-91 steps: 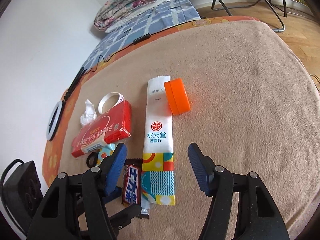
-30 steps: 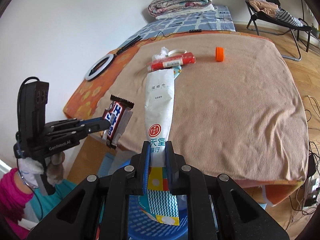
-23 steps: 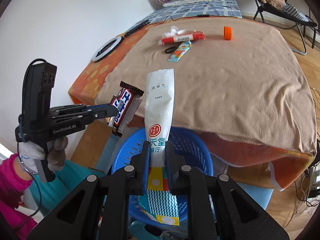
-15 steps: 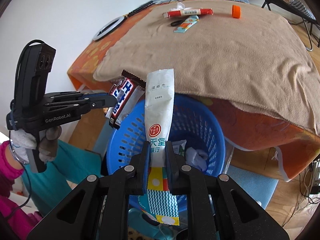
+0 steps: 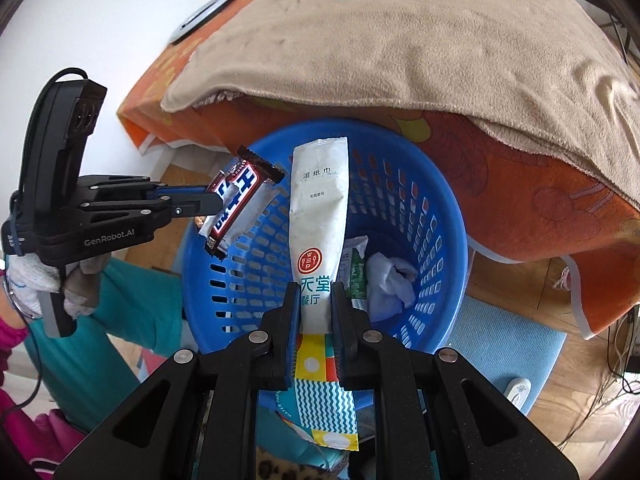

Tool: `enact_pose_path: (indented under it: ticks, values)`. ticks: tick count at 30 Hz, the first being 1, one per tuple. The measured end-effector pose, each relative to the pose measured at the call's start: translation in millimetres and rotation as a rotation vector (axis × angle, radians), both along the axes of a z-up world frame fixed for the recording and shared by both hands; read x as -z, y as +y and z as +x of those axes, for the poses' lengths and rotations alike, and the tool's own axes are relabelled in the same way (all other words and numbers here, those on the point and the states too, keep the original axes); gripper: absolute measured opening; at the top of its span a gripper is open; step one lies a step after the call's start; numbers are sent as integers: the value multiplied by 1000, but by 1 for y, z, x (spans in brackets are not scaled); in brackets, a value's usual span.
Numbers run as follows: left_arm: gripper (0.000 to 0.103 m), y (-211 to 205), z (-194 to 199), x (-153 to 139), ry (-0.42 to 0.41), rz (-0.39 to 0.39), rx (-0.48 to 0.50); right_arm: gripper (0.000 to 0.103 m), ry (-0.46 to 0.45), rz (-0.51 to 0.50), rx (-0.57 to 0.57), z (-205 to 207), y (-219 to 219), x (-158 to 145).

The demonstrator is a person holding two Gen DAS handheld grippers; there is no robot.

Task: Collect trash
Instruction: 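Carry chocolate bar and tube to the blue basket and open both tools, then move both tools back over the bed toward the red tissue pack and orange cap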

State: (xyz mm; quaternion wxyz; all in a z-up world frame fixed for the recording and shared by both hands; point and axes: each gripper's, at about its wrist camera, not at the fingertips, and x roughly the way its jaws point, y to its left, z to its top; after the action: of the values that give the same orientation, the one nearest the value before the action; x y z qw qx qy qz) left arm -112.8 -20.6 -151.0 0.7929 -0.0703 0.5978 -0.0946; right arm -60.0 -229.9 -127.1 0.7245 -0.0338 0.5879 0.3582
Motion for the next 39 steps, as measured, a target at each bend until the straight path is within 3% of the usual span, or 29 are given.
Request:
enact_pose_path:
  ticks: [7,12,16,18,19,20,22,24,25,39]
  values:
    - [6,0,4,4,14,7,-1,15,12,-19,17,3,-1,7]
    - [31,1,5,8,30,10,-17,15,21,-33,31,4,-2,10]
    - [38,3,5,7,26,15,-24,16,26,-48,43,7,-4,14]
    - [38,5,5,8,31,13,-29,30,24,-61,49,8,-4,15]
    - [38,5,5,8,32,13,-30,45,19,-68,53,8,-4,15]
    - [38,5,5,8,33,14,-30,53,14,-69,58,8,-4,14]
    - [40,6,6,8,36,15,-28,53,10,-67,62,8,-5,14]
    - [67,6,6,8,32,16,-32,53,4,-74,68,9,-6,13]
    - [70,5,6,6,23,17,-38,53,4,-76,70,9,-6,13]
    - [70,-5,16,-14,-41,69,2,60,-16,-96,109,16,-11,11]
